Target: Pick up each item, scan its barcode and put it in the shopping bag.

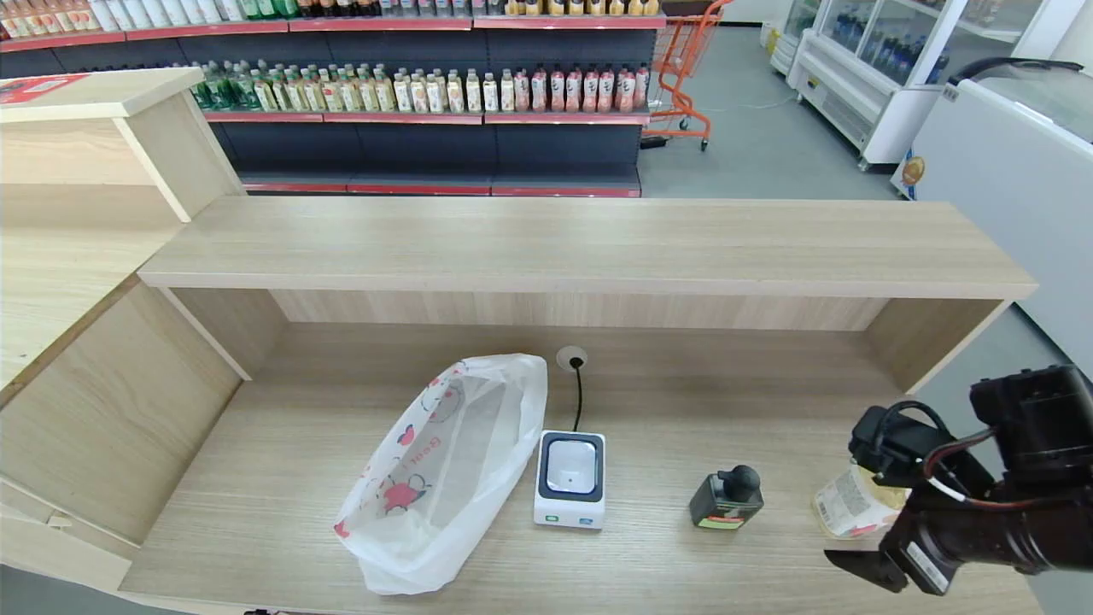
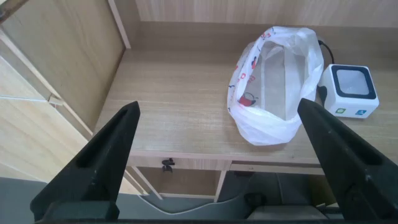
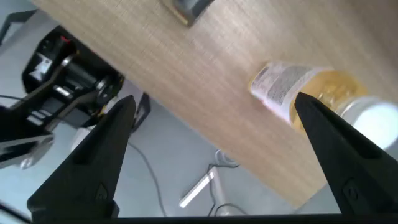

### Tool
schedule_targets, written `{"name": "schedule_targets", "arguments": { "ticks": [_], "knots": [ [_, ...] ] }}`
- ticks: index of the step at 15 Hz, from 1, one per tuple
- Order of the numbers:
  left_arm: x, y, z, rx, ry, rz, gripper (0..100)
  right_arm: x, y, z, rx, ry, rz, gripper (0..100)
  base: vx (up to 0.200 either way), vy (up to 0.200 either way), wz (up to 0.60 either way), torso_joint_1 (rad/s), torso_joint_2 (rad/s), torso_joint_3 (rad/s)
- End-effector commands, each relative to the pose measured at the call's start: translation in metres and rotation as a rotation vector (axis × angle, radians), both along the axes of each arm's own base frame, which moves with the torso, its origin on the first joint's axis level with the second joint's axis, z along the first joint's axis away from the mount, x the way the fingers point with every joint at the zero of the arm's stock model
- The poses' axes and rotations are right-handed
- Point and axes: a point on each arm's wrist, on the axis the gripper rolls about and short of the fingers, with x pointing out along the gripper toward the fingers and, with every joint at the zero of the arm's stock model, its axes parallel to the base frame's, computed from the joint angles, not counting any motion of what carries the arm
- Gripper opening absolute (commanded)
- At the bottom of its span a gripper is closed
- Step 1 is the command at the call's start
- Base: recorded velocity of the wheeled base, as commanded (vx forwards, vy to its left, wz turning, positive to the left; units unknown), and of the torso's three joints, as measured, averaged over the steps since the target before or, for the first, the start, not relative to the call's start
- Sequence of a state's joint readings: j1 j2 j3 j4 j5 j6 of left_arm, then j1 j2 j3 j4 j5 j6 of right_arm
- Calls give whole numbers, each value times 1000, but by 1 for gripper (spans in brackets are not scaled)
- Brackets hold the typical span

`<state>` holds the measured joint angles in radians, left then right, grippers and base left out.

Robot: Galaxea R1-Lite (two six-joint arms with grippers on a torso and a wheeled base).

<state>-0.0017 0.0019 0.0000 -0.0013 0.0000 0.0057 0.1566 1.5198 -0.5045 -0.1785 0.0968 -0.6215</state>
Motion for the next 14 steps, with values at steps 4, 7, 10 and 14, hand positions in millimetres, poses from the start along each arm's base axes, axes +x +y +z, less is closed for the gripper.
{"name": "schedule_targets", "arguments": {
  "ticks": [4, 7, 10, 14],
  "knots": [
    [0, 0, 0, 0, -1, 0, 100, 57, 9, -69, -49, 9, 86, 100, 0, 0, 0, 0, 0, 0],
    [0, 0, 0, 0, -1, 0, 100, 70, 24, -78, -3, 7, 164, 100, 0, 0, 0, 0, 0, 0],
    [0, 0, 0, 0, -1, 0, 100, 83, 41, -84, 31, 4, 236, 100, 0, 0, 0, 0, 0, 0],
    [0, 0, 0, 0, 1, 0, 100, 95, 62, -89, 46, -7, 303, 100, 0, 0, 0, 0, 0, 0]
  ]
}}
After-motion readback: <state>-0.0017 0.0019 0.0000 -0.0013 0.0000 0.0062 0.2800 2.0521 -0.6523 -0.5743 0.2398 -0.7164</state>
